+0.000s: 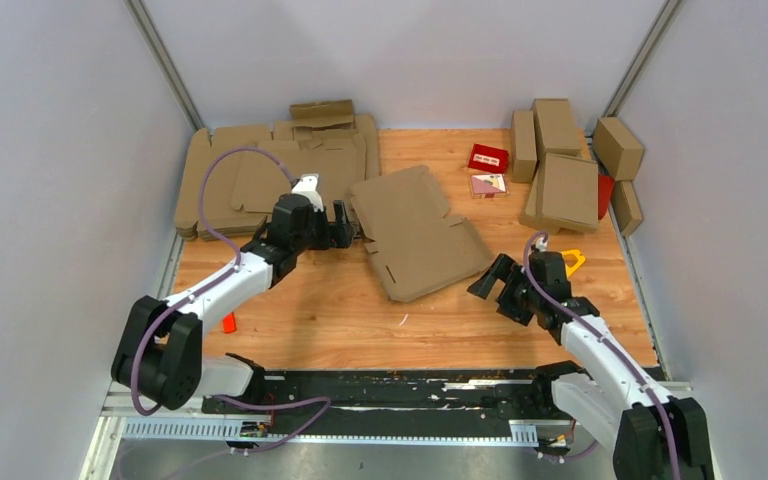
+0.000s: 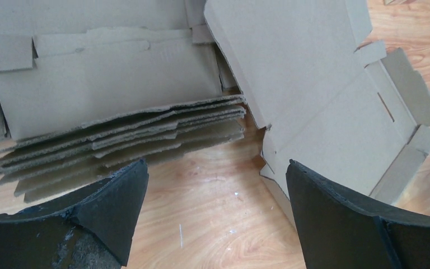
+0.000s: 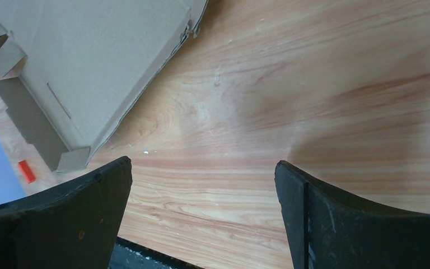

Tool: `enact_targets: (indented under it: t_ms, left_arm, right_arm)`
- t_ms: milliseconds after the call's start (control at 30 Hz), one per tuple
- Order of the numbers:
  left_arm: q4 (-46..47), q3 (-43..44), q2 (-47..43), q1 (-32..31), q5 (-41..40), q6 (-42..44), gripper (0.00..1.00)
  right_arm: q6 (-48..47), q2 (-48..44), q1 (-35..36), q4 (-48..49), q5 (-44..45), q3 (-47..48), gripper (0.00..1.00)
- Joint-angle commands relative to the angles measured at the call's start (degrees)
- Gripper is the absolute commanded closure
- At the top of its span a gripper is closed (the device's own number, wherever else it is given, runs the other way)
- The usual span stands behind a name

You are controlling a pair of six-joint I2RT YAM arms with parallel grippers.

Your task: Fold the paper box

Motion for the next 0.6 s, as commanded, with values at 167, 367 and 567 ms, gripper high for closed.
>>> enact_targets:
  t_ms: [167, 367, 567]
  left_arm:
    - [6.3, 2.9, 4.3, 2.5, 11.9, -1.4, 0.01]
    - [7.5, 1.2, 2.7, 2.5, 11.5, -1.2, 0.01]
    - [7.6, 0.3, 1.1, 2.5, 11.3, -0.9, 0.01]
  right_arm:
    - [5.9, 9.1, -0.3, 18.6, -6.9, -1.7, 0.05]
    - [10.5, 18.8, 1.3, 20.6, -4.4, 3.5, 0.07]
    - [18.1, 26.2, 6.9, 22.3, 0.6, 6.1, 0.15]
